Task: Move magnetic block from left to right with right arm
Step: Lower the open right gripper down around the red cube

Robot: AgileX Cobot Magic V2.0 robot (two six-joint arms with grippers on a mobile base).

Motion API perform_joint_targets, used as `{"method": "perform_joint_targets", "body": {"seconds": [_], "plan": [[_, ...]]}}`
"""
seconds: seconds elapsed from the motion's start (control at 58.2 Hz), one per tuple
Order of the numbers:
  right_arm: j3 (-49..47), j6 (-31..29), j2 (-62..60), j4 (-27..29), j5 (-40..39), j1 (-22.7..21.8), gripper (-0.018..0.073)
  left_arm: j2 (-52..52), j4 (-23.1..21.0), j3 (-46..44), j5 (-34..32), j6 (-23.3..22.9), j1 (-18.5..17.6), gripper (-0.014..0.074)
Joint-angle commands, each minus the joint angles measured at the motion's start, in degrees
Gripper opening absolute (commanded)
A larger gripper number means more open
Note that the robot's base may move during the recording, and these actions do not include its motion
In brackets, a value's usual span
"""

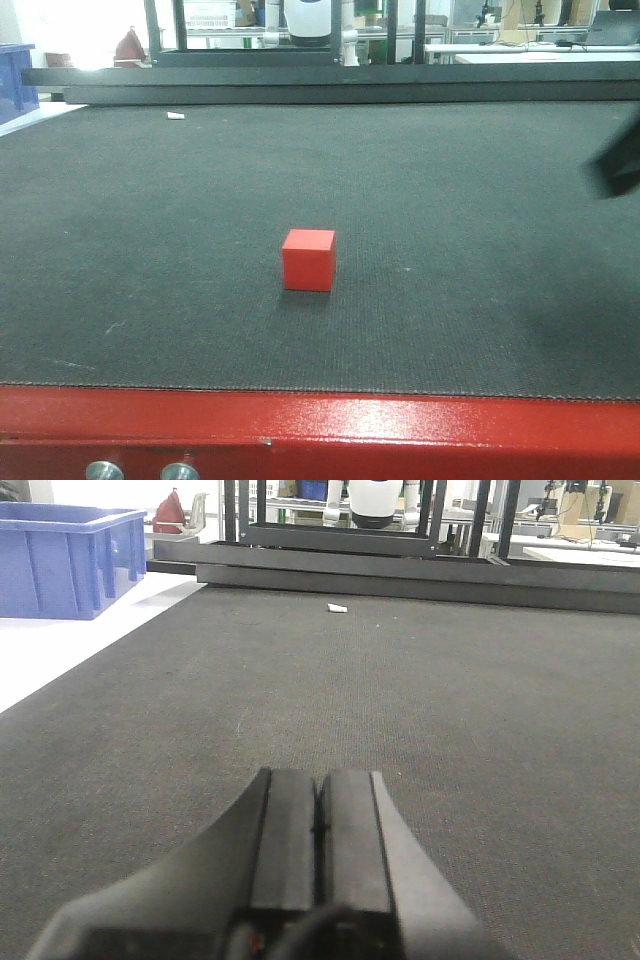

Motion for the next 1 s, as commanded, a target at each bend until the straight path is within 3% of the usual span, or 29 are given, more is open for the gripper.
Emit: {"method": "perform_joint_targets", "body": {"seconds": [0.0,0.12,0.24,0.343,0.652,0.979], "plan": [[-4.6,9.7,4.1,-4.2,-3.0,3.3,0.0634,-0.5,-0.1,0.5,-4.8,-0.4,-0.4,-0.0126],[-10.1,19.2,11.0,-5.5,-1.6,6.6,0.0634,-0.5,-0.1,0.5,-4.8,-0.4,-0.4,-0.0126],[-16.1,24.2,16.5,-5.5,1.3,9.6,0.0634,-0.5,-0.1,0.5,-4.8,-0.4,-0.4,-0.0126],[-23.1,24.9,21.8,-5.4,7.6,11.6,0.0634,-0.5,-0.1,0.5,-4.8,-0.4,-0.4,-0.0126],[-42.9,24.9,36.6,-4.6,26.8,12.1,0.0634,-0.5,-0.1,0.5,-4.8,-0.4,-0.4,-0.0126],[-60.1,31.0,49.3,-3.4,33.5,12.3,0.0634,-0.5,-0.1,0.5,-4.8,-0.4,-0.4,-0.0126]]}}
